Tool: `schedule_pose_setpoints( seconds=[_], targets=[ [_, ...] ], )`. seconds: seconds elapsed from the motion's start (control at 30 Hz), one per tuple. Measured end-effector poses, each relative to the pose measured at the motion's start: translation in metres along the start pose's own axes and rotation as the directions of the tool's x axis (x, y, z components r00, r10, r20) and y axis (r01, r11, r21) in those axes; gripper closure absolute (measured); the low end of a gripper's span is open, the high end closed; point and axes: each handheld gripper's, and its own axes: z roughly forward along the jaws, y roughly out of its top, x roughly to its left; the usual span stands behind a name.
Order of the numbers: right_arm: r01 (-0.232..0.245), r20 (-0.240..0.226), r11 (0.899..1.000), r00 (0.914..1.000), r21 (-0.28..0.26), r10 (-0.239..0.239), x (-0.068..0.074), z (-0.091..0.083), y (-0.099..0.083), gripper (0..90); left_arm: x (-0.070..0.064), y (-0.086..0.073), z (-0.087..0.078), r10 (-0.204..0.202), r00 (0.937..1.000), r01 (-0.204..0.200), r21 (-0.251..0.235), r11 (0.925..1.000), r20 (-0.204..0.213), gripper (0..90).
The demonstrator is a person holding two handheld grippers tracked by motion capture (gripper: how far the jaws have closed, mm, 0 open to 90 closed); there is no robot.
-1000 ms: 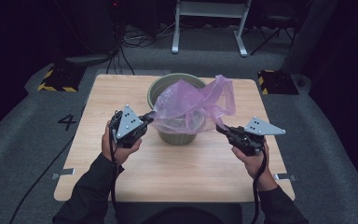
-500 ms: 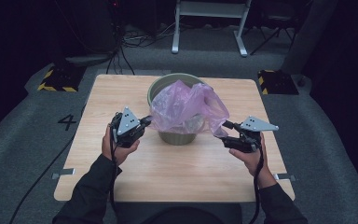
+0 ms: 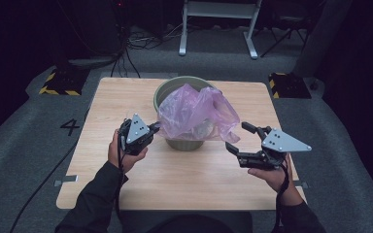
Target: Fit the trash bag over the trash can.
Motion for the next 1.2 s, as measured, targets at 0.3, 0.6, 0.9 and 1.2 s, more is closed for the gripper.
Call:
schedule_pose_setpoints(
  seconds=[0.3, 0.6, 0.9, 1.2],
  targets=[
    [-0.08, 0.143, 0.996, 0.9868, 0.032, 0.075, -0.016, 0.028, 0.02, 55.0, -0.002, -0.007, 0.005, 0.036, 0.9992, -0.037, 0.017, 0.9992, 0.015, 89.7],
    [-0.097, 0.18, 0.994, 0.9799, 0.051, 0.087, -0.055, 0.053, 0.02, 87.8, 0.014, -0.017, 0.005, -0.002, 0.9996, 0.001, 0.035, 0.9994, 0.03, 89.7],
    [-0.173, 0.222, 0.976, 0.965, 0.136, 0.14, -0.091, 0.079, 0.0, 89.1, 0.027, -0.03, 0.013, -0.01, 0.9999, 0.009, 0.084, 0.9964, 0.01, 89.6],
    [-0.184, 0.233, 0.969, 0.9618, 0.164, 0.143, -0.105, 0.097, -0.007, 89.4, 0.038, -0.044, 0.029, -0.018, 0.9998, 0.019, 0.154, 0.9879, -0.006, 89.1]
  ],
)
